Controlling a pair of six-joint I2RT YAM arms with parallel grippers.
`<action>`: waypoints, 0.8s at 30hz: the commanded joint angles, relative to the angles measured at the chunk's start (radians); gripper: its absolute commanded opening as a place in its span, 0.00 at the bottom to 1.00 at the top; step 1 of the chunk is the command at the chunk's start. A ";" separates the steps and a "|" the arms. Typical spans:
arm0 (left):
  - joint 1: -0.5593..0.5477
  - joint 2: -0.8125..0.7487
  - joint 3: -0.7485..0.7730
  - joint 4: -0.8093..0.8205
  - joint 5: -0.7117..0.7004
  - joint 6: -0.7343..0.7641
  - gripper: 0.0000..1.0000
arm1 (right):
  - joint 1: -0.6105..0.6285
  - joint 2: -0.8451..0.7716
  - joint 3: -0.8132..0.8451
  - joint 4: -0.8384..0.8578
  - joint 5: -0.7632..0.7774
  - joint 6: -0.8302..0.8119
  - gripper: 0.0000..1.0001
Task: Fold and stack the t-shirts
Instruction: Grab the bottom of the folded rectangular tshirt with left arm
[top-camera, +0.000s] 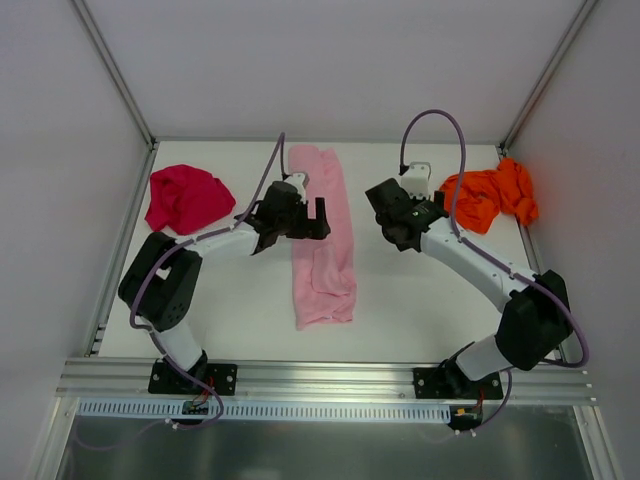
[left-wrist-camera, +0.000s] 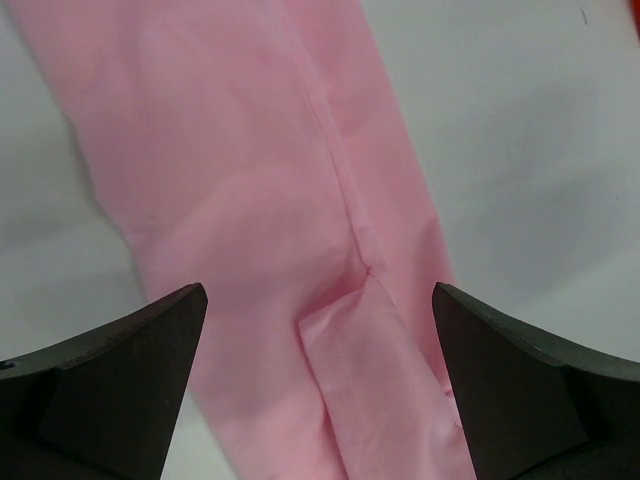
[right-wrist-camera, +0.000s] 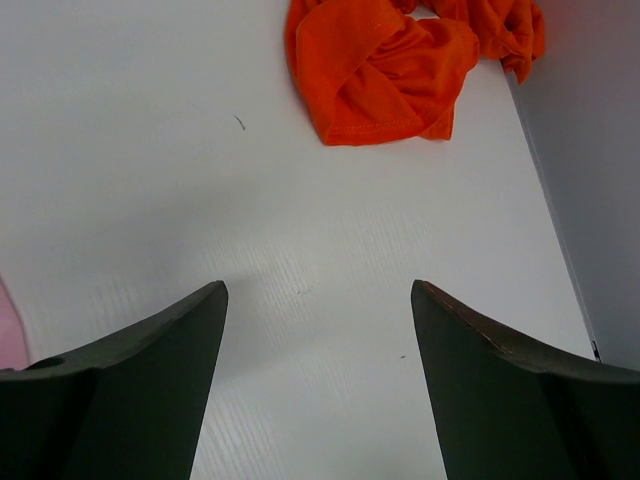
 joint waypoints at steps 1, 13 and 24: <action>-0.070 0.046 0.021 0.078 0.049 0.010 0.99 | -0.004 0.009 -0.010 0.056 -0.019 -0.023 0.79; -0.144 0.123 -0.054 0.114 0.032 -0.028 0.99 | -0.009 -0.048 -0.009 0.075 -0.034 -0.073 0.79; -0.225 0.110 -0.096 0.042 -0.060 -0.054 0.99 | -0.017 -0.043 -0.013 0.076 -0.036 -0.078 0.79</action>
